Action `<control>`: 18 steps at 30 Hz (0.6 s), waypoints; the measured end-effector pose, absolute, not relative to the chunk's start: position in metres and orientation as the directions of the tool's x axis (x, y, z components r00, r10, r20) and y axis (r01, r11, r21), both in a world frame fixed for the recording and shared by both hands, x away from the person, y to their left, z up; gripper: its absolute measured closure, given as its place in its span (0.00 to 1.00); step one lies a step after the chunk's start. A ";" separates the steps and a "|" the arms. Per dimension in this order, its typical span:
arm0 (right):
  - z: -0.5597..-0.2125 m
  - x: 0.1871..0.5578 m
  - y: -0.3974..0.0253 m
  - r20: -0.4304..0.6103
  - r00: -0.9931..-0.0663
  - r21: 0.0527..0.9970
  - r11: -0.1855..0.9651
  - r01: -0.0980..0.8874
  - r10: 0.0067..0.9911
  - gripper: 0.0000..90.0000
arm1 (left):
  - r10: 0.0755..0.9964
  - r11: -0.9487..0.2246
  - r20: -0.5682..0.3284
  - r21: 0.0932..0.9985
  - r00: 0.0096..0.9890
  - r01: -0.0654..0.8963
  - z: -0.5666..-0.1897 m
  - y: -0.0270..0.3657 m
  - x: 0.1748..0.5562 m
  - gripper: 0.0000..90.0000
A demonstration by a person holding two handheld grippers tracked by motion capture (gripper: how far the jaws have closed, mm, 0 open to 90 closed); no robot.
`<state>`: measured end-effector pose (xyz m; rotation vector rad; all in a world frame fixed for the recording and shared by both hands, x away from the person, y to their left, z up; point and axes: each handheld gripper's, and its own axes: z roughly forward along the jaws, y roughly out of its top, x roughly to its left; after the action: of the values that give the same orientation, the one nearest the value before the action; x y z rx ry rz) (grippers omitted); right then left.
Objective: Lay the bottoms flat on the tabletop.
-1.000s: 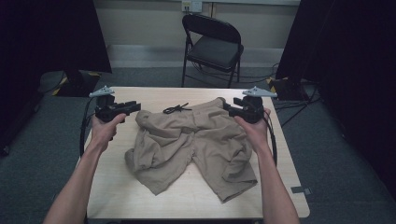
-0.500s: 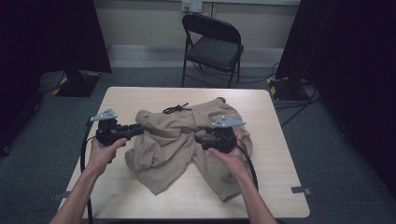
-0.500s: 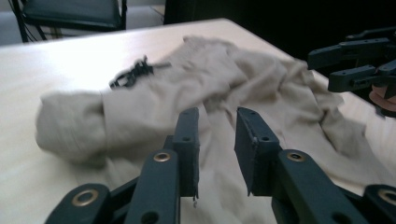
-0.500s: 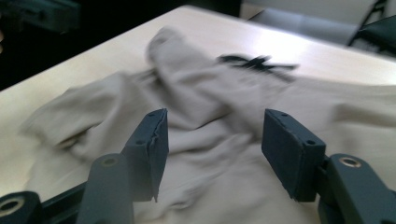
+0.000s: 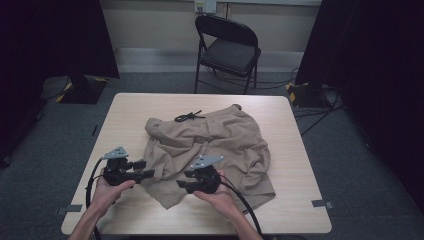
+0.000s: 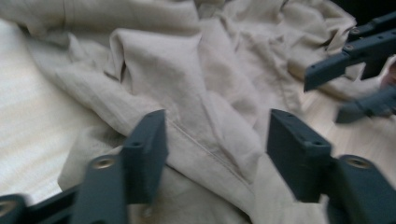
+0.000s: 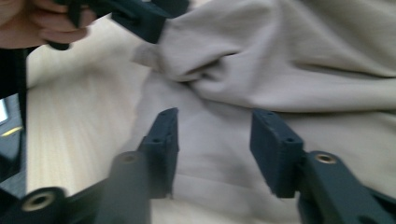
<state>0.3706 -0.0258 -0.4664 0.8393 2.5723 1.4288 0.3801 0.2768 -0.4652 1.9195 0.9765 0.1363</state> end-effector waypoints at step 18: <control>-0.500 0.368 0.023 0.174 -0.885 0.768 0.503 0.396 0.431 0.48 | 0.706 -0.119 -0.342 0.806 0.620 0.580 -0.465 0.283 0.410 0.99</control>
<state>0.3682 0.0228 -0.5000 0.7399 2.6880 1.3577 0.4101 0.2832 -0.4650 1.7992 1.0418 0.1509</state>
